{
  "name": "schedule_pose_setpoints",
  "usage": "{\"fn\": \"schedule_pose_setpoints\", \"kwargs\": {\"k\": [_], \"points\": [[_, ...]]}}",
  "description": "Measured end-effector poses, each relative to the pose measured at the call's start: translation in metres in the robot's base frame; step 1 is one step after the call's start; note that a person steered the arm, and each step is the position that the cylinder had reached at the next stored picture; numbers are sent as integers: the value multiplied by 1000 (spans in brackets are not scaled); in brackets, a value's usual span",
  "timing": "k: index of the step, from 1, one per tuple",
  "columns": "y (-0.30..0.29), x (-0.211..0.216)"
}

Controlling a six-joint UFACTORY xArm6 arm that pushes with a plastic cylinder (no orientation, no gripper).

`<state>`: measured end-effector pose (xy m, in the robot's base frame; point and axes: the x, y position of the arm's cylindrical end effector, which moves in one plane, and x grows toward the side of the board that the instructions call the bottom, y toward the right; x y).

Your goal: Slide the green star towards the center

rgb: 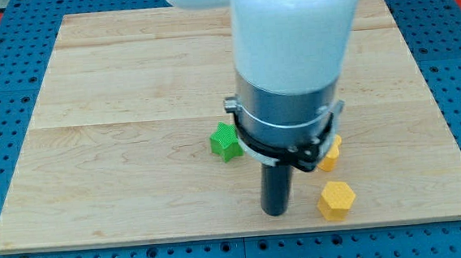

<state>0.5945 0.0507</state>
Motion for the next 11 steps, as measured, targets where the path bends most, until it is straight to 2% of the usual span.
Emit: {"fn": "schedule_pose_setpoints", "kwargs": {"k": [3, 4, 5, 7, 9, 11], "points": [[53, 4], [32, 4], [-27, 1], [-38, -73], [-85, -133], [-121, -97]]}}
